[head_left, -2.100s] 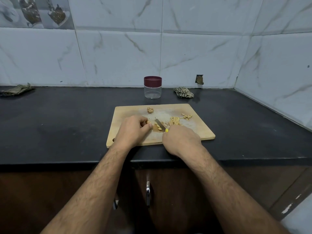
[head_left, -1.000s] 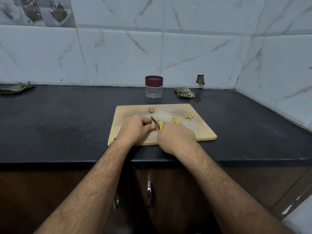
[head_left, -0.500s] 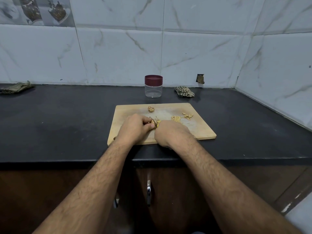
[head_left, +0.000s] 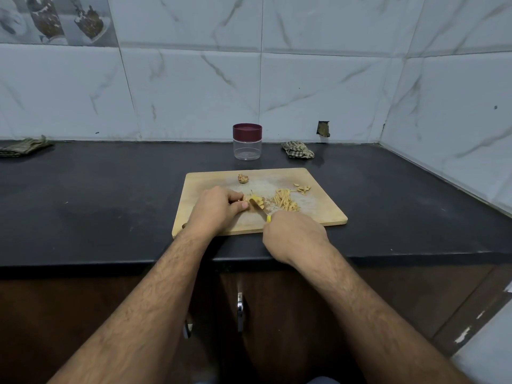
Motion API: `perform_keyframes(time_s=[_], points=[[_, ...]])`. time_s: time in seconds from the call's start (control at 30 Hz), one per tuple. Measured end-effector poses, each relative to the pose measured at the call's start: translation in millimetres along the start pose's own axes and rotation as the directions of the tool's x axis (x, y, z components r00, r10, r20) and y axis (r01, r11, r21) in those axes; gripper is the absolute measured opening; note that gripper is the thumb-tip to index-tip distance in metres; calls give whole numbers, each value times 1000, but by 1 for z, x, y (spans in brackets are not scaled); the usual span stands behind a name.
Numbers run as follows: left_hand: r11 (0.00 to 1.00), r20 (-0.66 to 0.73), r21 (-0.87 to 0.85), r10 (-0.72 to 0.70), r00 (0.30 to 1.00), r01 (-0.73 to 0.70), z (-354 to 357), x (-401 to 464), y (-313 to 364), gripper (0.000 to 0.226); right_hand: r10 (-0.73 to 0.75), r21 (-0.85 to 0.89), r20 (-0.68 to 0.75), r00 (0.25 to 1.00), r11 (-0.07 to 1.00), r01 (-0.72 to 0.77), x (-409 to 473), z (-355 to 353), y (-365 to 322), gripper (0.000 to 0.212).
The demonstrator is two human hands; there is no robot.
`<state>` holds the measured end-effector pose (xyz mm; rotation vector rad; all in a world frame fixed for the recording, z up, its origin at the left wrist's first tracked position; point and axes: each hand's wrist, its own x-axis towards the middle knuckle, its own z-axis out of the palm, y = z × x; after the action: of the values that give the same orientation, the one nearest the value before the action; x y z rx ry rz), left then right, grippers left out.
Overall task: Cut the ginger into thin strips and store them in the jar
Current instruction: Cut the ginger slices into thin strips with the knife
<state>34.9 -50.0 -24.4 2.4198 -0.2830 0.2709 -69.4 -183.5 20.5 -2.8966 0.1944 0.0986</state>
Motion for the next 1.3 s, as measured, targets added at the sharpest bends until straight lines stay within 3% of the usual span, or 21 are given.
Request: perform_keyframes(time_s=[0.33,0.83,1.3], points=[[999,10,0,47,999,-47,1,1,-4,15,-39,15,-38,999,999,40,10,-6,-14,30],[998,11,-3,66,998,-66,2,4,-8,13,-56,-4,-30,998,998,56,16,-1,-15,28],[998,-3,9,65,998,-65,3,6,-9,16,-75,-68,80,994,994,80,38,-10,-27,25]])
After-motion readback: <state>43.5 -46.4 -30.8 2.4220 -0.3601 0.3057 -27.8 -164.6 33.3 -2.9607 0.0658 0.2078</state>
